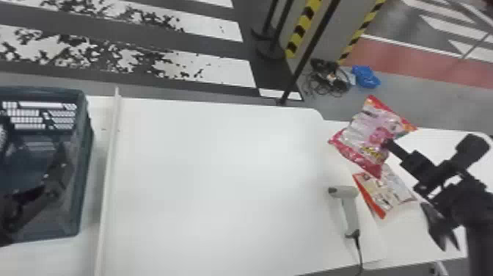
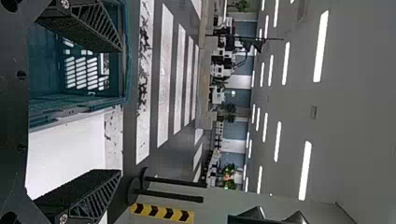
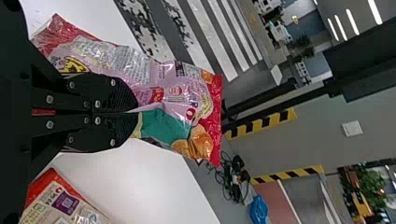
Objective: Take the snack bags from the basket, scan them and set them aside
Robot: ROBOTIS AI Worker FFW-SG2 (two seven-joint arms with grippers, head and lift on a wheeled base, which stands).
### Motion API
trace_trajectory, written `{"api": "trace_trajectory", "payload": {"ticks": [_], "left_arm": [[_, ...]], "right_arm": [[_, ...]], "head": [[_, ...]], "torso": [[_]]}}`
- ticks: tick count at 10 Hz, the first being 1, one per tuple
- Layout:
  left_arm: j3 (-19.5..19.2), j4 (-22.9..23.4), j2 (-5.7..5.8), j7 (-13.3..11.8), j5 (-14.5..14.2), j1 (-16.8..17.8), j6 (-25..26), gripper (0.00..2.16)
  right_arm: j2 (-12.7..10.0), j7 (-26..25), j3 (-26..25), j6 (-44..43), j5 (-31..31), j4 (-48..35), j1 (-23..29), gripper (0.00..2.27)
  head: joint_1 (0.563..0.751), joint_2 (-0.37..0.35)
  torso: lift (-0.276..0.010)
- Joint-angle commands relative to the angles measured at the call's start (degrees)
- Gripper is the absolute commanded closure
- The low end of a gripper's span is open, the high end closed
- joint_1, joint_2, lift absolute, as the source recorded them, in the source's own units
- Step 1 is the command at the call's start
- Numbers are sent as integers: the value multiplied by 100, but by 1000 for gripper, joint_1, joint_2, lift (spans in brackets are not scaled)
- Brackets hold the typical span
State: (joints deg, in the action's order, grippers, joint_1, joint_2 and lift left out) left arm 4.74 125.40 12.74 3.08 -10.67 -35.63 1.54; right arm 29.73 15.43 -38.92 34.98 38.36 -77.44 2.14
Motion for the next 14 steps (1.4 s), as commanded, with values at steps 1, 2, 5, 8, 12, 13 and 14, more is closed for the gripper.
{"api": "trace_trajectory", "payload": {"ticks": [1,2,5,8,12,13,14], "left_arm": [[9,2,9,0,3,-23,0,70],[9,19,18,0,3,-49,0,70],[27,54,26,0,3,-66,-18,70],[62,63,35,-18,-5,-75,-53,70],[71,239,35,-9,-5,-102,-18,70],[106,274,35,-18,3,-93,0,70],[115,336,35,-18,3,-102,18,70]], "right_arm": [[42,-365,78,-759,-100,580,-161,2243],[85,-866,227,-1251,-232,871,-231,2243],[305,-2141,1027,-2025,-742,2004,-776,2243],[244,-2484,1827,-2306,-918,2321,-846,1963],[200,-3187,1765,-1831,-707,1978,-521,26],[165,-3231,1721,-1849,-689,1565,-284,39],[85,-3380,1651,-1972,-689,1011,59,39]], "head": [[695,-350],[695,-350],[695,-350],[695,-350],[695,-350],[695,-350],[695,-350]], "torso": [[-75],[-75],[-75],[-75],[-75],[-75],[-75]]}}
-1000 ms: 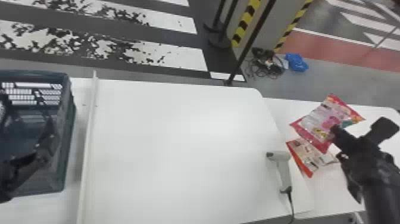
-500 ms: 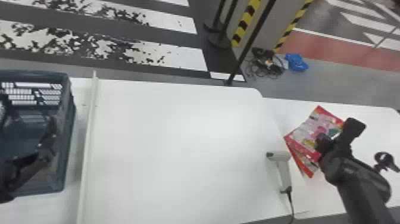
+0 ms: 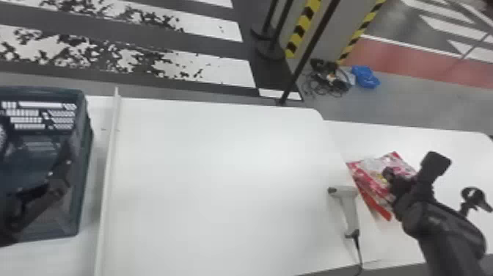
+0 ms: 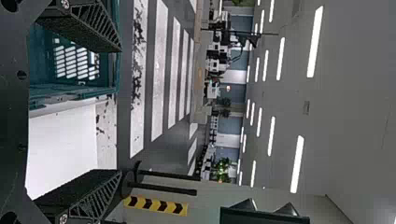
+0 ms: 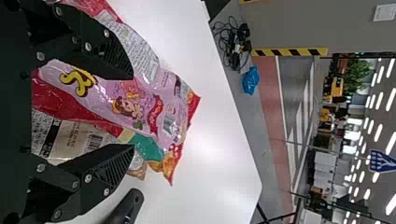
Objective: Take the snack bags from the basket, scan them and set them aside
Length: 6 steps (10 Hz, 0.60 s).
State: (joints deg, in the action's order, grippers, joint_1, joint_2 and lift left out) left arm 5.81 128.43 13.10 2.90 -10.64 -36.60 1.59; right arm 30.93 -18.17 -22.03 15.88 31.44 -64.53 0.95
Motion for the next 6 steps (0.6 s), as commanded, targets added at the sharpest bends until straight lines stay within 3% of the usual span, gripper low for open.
{"api": "trace_trajectory", "payload": {"ticks": [1,4,6], "left_arm": [[17,103,0,0,0,-14,48,70],[43,323,-9,35,97,-119,171,70],[87,340,-44,88,159,-154,171,70]], "right_arm": [[-149,-38,-135,8,3,-1027,555,39],[-764,-82,-293,79,-296,-3251,1575,43],[-1274,156,-56,-27,-577,-4674,2313,49]], "head": [[695,-350],[695,-350],[695,-350]], "torso": [[-75],[-75],[-75]]}}
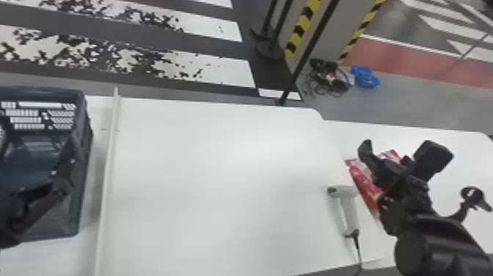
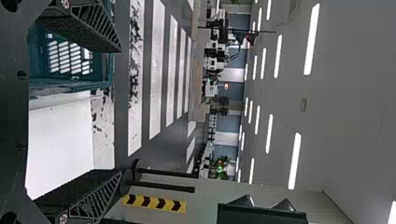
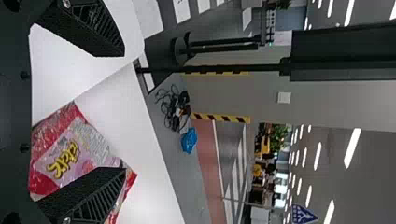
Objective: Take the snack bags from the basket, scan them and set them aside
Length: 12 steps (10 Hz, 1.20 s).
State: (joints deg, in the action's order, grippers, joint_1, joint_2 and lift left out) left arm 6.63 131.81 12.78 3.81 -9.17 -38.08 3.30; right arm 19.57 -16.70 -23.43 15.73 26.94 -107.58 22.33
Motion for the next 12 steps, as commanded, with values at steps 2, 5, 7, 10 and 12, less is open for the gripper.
{"api": "trace_trajectory", "payload": {"ticks": [2,5,7,10,12], "left_arm": [[172,-7,-48,225,187,-7,0,70],[312,-15,-65,357,284,-68,70,70],[277,46,-48,366,319,-279,35,70],[286,72,-13,410,319,-886,-598,70],[330,72,-4,471,389,-1255,-984,70]], "right_arm": [[-621,414,690,58,-637,-1239,633,49],[-1052,748,1675,146,-1138,-1933,1222,56],[-1113,774,2140,-30,-1454,-2302,1687,60],[-999,765,2325,-786,-1507,-2531,2514,60],[-859,721,2343,-1612,-1498,-2539,3015,63]], "head": [[695,-350],[695,-282],[695,-212],[695,-132],[695,-135]], "torso": [[-75],[-75],[-75],[-75],[-75]]}}
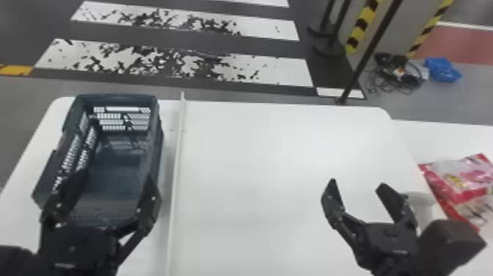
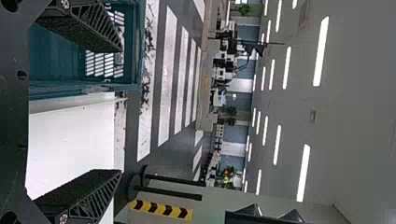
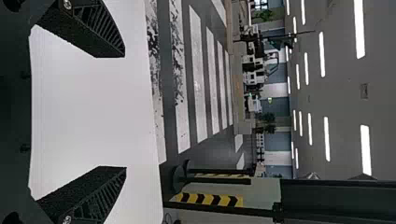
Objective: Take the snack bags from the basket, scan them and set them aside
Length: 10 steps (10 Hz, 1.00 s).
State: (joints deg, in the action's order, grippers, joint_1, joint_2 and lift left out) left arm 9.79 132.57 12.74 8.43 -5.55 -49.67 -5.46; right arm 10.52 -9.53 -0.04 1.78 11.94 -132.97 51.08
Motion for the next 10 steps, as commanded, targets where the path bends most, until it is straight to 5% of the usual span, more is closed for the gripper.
{"api": "trace_trajectory", "payload": {"ticks": [1,4,10], "left_arm": [[31,-3,0,18,63,-271,-249,70],[49,-21,0,54,71,-640,-654,70],[31,-29,9,54,71,-684,-812,70]], "right_arm": [[116,-66,-5,-445,10,-1,306,63],[248,-137,-5,-850,80,8,701,63],[257,-225,4,-1026,80,43,719,63]], "head": [[695,-142],[695,-165],[695,-180]], "torso": [[-75],[-75],[-75]]}}
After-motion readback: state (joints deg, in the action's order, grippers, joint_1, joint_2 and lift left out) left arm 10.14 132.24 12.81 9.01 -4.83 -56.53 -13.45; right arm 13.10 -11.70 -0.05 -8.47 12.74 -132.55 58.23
